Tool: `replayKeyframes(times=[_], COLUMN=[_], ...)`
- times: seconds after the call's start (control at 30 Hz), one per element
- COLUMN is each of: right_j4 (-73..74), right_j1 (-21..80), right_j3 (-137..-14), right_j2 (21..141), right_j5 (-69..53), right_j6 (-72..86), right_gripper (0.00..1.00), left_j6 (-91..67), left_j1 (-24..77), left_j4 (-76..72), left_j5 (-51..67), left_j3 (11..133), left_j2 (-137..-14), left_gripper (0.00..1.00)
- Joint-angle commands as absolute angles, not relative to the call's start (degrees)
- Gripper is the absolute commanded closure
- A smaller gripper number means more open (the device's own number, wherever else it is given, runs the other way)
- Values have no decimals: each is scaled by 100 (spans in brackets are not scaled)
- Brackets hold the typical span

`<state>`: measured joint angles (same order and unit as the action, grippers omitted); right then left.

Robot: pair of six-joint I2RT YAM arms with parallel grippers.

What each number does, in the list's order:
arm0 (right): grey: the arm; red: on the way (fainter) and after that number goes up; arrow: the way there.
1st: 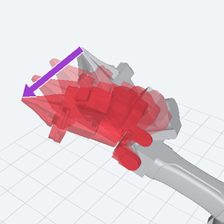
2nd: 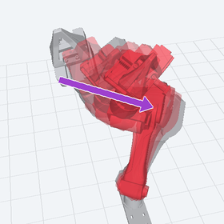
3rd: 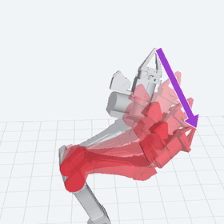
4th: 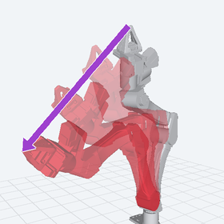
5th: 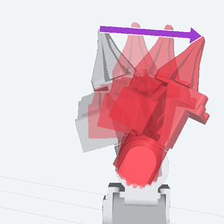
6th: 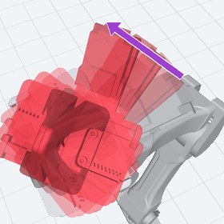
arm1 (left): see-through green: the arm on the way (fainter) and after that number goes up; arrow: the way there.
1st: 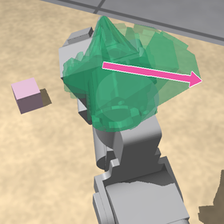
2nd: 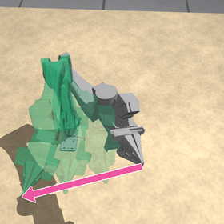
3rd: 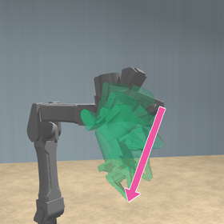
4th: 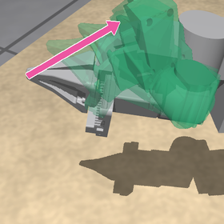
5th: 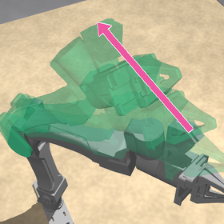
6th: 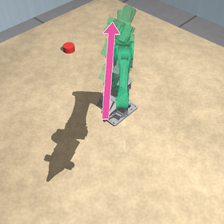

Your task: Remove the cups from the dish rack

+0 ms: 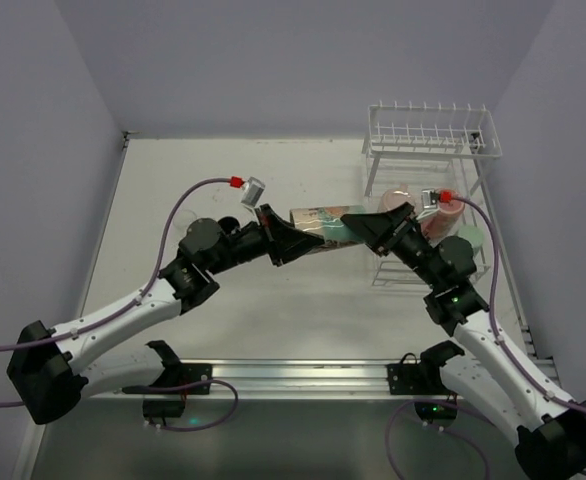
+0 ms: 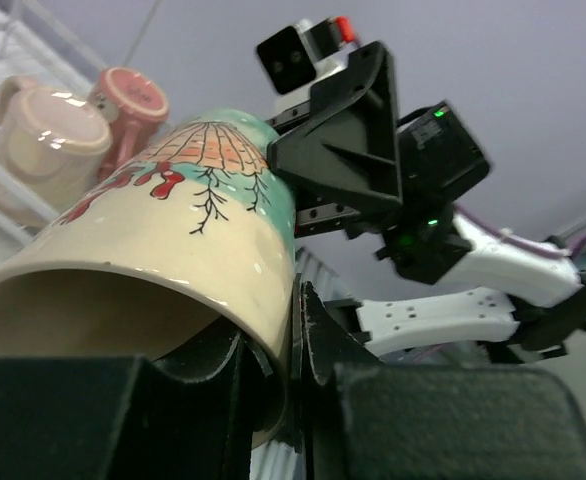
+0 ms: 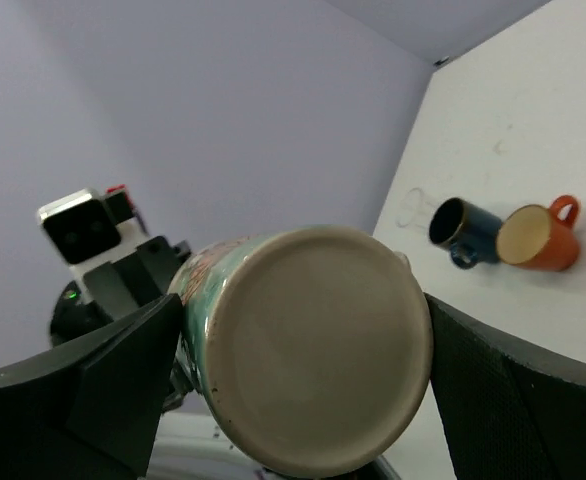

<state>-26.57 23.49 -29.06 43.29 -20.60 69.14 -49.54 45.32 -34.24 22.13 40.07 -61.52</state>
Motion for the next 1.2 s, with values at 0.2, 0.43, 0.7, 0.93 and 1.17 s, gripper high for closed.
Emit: replayKeyframes(times=[0.2, 0.43, 0.7, 0.93, 1.17], right_j4=[1185, 2275, 2311, 2241, 2285], right_j1=[2514, 2505, 2514, 2514, 2514], right_j3=[-4166, -4386, -4333, -4157, -4104], right_j2=[3261, 2857, 2338, 2277, 2109], right_j5=[332, 870, 879, 633, 685], right_j6=[4502, 3938, 3700, 3709, 3665], right_gripper=[1, 1, 1, 1, 1], left_j6=[-2156, -1372, -669, -475, -299], left_j1=[4562, 4579, 4632, 4737, 4764], left_j4=[418, 2275, 4060, 4710, 5352], left_j5=[958, 194, -105, -439, -606], left_j3=[7178, 8884, 10581, 11478, 12304], left_j2=[-7493, -8946, -10650, -11741, -12611], left_gripper=[100, 100, 100, 100, 100])
